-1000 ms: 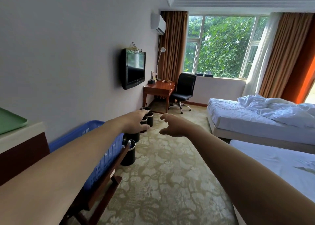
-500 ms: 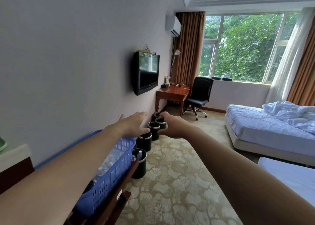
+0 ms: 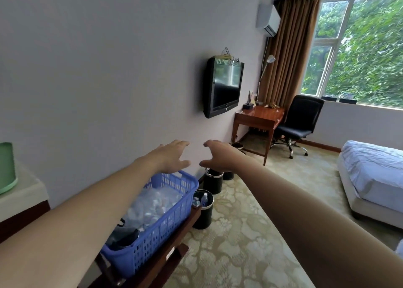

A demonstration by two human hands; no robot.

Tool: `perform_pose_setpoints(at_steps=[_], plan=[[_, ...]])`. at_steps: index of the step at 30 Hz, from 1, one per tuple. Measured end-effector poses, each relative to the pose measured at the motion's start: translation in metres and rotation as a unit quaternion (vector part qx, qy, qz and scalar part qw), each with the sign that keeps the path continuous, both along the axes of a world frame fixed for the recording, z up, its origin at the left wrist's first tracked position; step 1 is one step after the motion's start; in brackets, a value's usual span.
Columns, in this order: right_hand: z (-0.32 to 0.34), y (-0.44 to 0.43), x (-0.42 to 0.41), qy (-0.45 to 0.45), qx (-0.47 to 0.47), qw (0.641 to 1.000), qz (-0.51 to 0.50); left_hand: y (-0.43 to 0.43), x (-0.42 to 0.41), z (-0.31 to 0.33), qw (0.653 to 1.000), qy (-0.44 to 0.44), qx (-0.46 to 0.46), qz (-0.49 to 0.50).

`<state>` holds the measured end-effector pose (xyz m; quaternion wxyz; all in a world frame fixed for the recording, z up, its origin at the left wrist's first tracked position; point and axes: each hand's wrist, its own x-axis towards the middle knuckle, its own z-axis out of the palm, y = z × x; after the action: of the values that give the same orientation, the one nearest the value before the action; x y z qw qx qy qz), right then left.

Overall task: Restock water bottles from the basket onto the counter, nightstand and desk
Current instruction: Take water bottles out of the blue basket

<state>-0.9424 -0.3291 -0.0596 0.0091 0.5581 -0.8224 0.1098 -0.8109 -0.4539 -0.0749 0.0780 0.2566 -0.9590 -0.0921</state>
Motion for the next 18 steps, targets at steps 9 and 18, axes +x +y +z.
perform_pose_setpoints(at_steps=[9,18], plan=[[0.006,-0.06,-0.072,0.005,0.018,0.998,0.055,-0.041,-0.034,0.008,0.996,0.013,0.021,0.087],[-0.006,-0.113,-0.103,0.008,0.041,0.99,0.138,-0.061,-0.05,-0.005,0.985,0.004,0.036,0.168]])
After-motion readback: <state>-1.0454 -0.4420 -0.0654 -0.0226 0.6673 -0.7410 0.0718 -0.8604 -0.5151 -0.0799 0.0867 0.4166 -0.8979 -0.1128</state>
